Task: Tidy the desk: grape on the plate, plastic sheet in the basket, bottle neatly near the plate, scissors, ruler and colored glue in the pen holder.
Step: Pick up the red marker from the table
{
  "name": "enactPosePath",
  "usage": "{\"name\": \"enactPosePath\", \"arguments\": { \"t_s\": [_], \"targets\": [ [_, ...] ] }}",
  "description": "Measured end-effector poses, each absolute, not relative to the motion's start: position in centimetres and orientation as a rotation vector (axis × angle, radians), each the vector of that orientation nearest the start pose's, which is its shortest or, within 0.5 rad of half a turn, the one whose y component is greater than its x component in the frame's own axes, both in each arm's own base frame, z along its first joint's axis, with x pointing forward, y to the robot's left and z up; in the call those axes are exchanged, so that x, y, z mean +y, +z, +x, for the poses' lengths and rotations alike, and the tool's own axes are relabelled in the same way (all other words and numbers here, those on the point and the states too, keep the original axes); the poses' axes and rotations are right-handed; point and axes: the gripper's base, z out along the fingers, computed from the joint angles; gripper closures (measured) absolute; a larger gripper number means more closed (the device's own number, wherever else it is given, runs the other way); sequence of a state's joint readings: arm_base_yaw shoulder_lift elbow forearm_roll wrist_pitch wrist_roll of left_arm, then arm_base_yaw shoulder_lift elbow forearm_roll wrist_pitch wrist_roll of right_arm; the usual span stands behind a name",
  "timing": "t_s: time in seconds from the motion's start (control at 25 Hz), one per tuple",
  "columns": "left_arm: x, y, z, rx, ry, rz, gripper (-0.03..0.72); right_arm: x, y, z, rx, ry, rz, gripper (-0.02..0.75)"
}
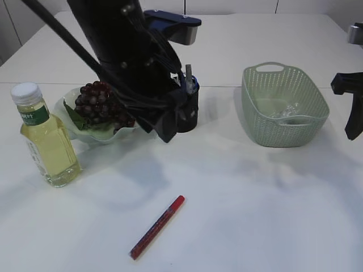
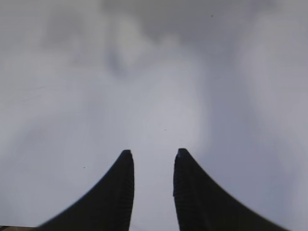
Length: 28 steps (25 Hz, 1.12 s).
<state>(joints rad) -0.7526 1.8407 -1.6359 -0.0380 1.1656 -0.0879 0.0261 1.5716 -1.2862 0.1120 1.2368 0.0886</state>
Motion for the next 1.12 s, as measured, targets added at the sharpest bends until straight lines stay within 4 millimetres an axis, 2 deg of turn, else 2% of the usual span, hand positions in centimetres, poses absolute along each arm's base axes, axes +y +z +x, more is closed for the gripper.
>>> {"name": "enactPosePath", "arguments": {
  "t_s": [0.16, 0.4, 1.12],
  "targets": [
    [-27.7, 26.5, 28.8, 2.808, -0.218, 0.942, 0.399, 1.8, 28.8, 30.1, 3.003, 0.179, 0.140, 0.494],
    [-28.4, 22.5, 29.3, 2.930, -0.168, 0.971, 0.424, 1.9, 28.9, 30.1, 3.000, 0.195, 0.143, 0.494],
    [-29.8, 16.1, 29.4, 3.075, -0.085, 1.031, 0.412, 1.9, 28.9, 30.1, 3.000, 0.197, 0.141, 0.495]
  ]
}}
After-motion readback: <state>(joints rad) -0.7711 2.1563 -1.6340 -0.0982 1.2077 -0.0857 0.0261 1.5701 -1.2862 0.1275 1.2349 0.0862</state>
